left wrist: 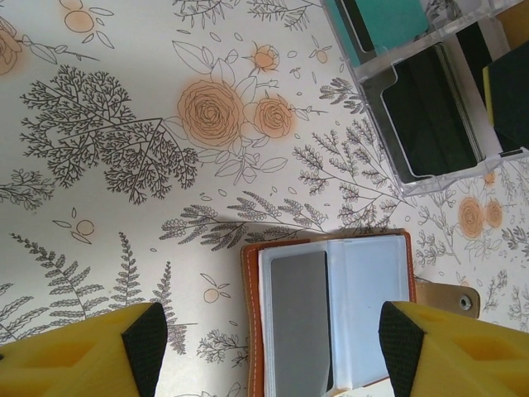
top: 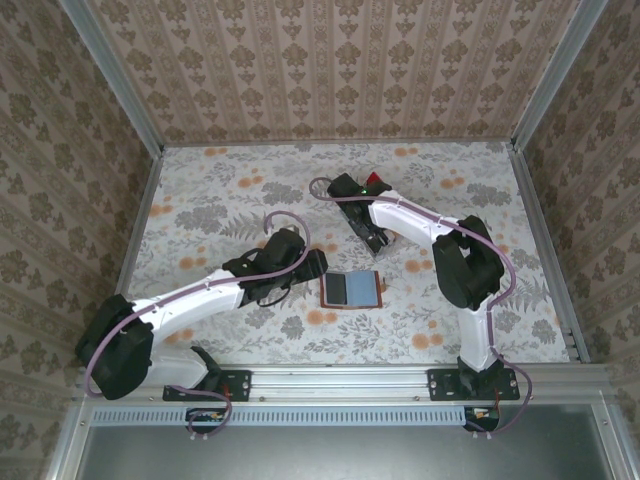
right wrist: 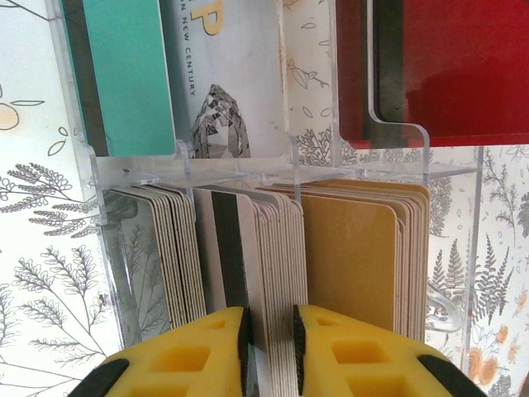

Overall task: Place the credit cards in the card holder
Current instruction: Pick up the credit card from the storage box.

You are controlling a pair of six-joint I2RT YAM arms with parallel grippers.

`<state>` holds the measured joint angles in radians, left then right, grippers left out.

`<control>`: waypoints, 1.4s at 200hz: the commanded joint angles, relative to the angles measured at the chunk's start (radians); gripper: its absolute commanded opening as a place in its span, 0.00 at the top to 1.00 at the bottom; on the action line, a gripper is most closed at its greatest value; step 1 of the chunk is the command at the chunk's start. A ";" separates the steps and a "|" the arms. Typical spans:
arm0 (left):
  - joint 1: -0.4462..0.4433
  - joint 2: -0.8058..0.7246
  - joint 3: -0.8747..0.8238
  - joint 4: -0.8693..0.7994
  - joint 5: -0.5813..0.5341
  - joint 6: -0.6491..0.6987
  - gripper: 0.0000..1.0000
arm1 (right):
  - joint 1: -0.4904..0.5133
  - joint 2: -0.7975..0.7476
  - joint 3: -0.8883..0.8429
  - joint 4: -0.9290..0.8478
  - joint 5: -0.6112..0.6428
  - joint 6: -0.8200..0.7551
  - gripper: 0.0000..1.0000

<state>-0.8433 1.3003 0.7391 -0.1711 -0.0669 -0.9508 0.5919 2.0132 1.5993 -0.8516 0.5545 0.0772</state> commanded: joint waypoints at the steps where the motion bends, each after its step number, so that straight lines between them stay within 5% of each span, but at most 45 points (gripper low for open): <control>1: 0.004 -0.027 -0.019 0.004 0.006 -0.025 0.28 | -0.003 -0.037 -0.019 -0.005 0.042 -0.010 0.79; 98: 0.004 -0.035 -0.034 0.003 0.003 -0.031 0.28 | -0.007 -0.086 -0.030 -0.001 0.019 -0.008 0.96; 172: 0.005 -0.042 -0.032 -0.001 0.003 -0.030 0.28 | -0.012 -0.141 -0.031 -0.025 -0.036 0.005 1.00; 280: 0.049 -0.054 -0.025 0.101 0.125 -0.037 0.27 | -0.073 -0.337 -0.055 -0.032 -0.364 0.119 1.00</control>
<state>-0.8162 1.2804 0.7116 -0.1436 -0.0143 -0.9733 0.5297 1.7817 1.5631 -0.8555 0.3290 0.1314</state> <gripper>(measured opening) 0.724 0.049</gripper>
